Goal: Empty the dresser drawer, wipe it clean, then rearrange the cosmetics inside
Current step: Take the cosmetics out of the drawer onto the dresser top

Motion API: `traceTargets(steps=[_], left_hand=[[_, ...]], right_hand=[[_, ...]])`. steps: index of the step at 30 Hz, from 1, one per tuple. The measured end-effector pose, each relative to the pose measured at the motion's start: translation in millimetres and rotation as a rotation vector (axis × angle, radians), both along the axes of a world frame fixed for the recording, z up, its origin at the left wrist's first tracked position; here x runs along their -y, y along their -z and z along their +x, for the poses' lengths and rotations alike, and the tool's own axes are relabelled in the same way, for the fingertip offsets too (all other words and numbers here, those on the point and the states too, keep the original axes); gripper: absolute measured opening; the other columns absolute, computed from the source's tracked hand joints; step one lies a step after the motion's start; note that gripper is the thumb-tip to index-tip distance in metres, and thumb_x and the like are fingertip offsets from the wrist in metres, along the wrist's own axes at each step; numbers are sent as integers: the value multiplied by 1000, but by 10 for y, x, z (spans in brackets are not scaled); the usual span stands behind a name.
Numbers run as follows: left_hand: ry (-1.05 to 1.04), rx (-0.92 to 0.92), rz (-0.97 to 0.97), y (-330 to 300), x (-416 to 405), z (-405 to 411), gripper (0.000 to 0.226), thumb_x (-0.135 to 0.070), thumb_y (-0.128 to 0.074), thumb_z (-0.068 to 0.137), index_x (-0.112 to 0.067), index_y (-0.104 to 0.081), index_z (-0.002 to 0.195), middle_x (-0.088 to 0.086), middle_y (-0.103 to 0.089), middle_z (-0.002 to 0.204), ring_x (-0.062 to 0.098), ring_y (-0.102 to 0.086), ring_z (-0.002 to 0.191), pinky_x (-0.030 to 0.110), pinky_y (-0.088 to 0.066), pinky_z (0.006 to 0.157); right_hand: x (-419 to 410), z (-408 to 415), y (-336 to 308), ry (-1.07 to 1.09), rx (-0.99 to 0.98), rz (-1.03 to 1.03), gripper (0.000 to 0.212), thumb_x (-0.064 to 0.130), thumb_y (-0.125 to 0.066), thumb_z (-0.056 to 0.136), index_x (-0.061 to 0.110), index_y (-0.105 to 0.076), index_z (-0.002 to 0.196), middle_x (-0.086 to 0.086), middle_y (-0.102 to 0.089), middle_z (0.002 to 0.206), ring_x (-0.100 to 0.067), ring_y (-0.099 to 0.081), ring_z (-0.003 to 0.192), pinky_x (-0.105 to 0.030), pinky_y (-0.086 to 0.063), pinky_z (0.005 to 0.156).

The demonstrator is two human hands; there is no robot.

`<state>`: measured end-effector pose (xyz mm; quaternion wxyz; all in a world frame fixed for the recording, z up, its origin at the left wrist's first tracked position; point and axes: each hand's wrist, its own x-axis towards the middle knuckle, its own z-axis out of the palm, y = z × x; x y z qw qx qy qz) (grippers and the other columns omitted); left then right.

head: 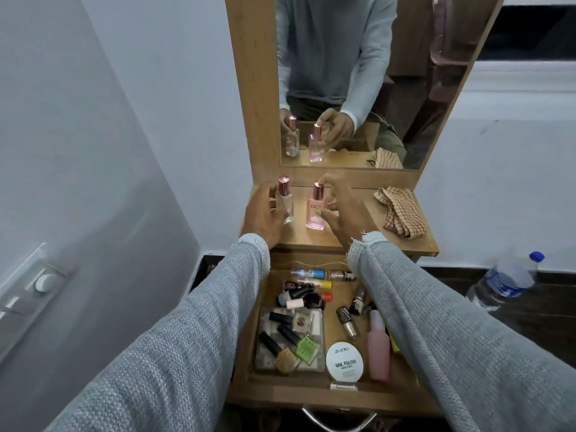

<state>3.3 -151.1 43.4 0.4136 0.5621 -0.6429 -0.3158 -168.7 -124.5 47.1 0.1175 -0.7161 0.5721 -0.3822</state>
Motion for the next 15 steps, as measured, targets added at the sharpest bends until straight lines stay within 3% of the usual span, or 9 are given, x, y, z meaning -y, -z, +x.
traceTargets(steps=[4, 12, 15], left_hand=[[0, 23, -5, 91, 34, -1, 40, -8, -70, 85, -19, -53, 121, -1, -60, 125, 20, -57, 115, 42, -48, 102], [-2, 30, 9, 153, 60, 10, 43, -10, -72, 84, -17, -53, 122, 0, -61, 124, 21, -57, 113, 39, -48, 101], [3, 43, 12, 197, 52, 36, 40, -14, -74, 82, -16, -55, 117, -1, -63, 117, 18, -59, 105, 33, -50, 95]], right_hand=[[27, 17, 73, 17, 26, -33, 58, 3, -68, 81, 26, -40, 126, 4, -50, 105, -17, -63, 84, -39, -58, 75], [41, 35, 167, 78, 98, 8, 59, 9, -74, 78, 21, -42, 127, 1, -55, 93, -14, -63, 84, -36, -57, 79], [55, 41, 268, 132, 80, 109, 43, 16, -74, 80, 19, -50, 115, 2, -59, 95, -16, -62, 84, -40, -56, 80]])
